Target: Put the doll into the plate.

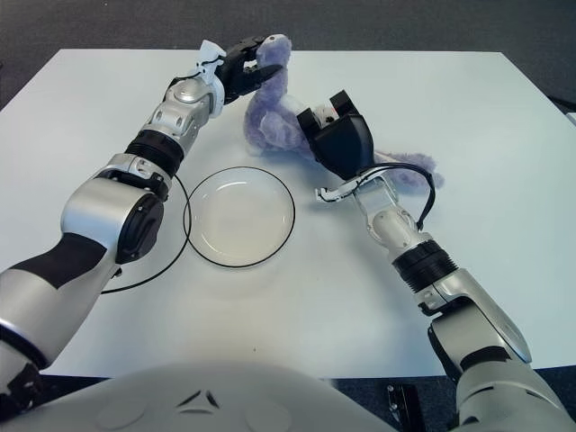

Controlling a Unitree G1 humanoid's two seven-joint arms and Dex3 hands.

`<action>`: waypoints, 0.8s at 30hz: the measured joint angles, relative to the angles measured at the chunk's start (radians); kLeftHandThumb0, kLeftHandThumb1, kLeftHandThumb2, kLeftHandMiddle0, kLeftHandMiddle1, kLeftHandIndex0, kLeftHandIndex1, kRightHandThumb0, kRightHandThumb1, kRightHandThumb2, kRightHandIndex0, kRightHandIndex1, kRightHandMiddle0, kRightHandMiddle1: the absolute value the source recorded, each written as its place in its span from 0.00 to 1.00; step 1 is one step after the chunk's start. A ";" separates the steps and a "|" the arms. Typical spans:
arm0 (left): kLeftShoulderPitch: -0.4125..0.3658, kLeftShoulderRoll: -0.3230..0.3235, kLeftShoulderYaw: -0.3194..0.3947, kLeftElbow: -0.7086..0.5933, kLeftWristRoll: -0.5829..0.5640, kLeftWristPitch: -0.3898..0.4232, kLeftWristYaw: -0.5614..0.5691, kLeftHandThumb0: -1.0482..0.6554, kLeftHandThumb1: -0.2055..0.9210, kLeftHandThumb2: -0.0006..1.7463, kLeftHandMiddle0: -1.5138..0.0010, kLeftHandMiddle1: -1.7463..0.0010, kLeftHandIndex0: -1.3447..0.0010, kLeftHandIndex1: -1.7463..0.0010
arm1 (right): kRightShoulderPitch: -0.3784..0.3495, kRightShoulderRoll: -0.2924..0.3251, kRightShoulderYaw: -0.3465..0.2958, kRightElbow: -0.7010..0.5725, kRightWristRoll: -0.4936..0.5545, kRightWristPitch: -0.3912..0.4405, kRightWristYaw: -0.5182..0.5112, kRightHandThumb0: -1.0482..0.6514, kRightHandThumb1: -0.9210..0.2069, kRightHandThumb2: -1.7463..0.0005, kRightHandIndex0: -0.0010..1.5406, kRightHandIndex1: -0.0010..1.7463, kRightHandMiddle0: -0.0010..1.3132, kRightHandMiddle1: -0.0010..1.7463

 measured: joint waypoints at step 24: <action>-0.016 -0.065 0.081 0.041 -0.036 -0.060 0.180 0.61 0.95 0.00 0.57 0.00 0.60 0.00 | 0.042 -0.004 -0.002 -0.048 -0.017 -0.005 0.016 0.39 0.11 0.83 0.42 1.00 0.52 0.73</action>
